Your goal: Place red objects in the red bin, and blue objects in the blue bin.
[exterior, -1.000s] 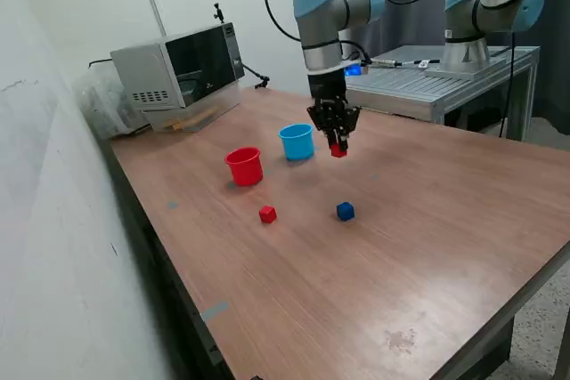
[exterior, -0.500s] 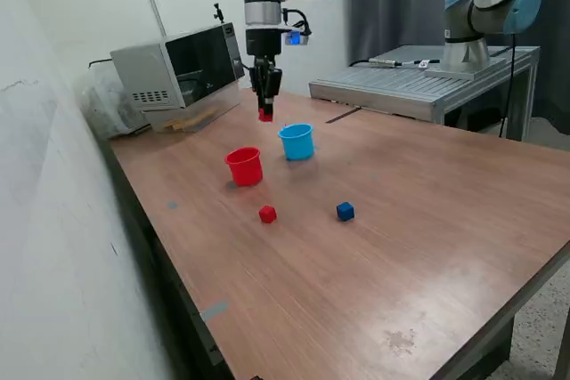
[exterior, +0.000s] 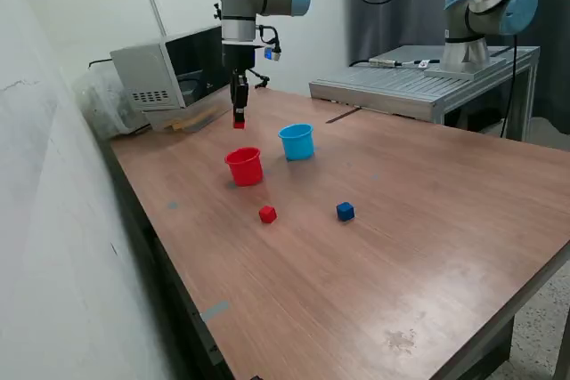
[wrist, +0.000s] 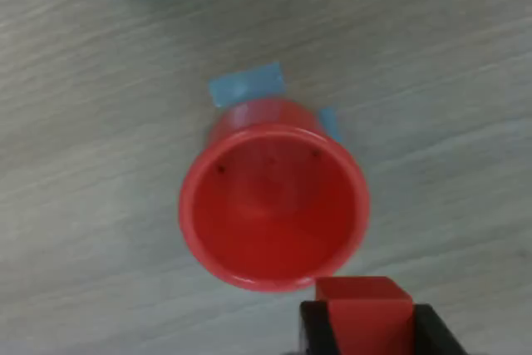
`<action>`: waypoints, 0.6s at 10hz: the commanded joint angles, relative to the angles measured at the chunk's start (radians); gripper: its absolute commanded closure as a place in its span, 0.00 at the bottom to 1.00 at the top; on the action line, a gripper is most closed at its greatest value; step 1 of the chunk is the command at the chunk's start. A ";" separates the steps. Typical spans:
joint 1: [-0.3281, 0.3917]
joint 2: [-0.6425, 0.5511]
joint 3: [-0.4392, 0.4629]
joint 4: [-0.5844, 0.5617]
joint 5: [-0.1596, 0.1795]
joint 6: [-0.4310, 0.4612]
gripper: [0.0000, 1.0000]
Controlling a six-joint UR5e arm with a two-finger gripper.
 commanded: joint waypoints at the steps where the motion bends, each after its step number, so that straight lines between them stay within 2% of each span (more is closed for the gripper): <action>1: -0.012 0.046 -0.009 -0.002 -0.006 0.005 1.00; 5: -0.017 0.083 -0.023 -0.011 -0.006 0.005 1.00; 6: -0.017 0.103 -0.042 -0.009 -0.009 0.005 0.00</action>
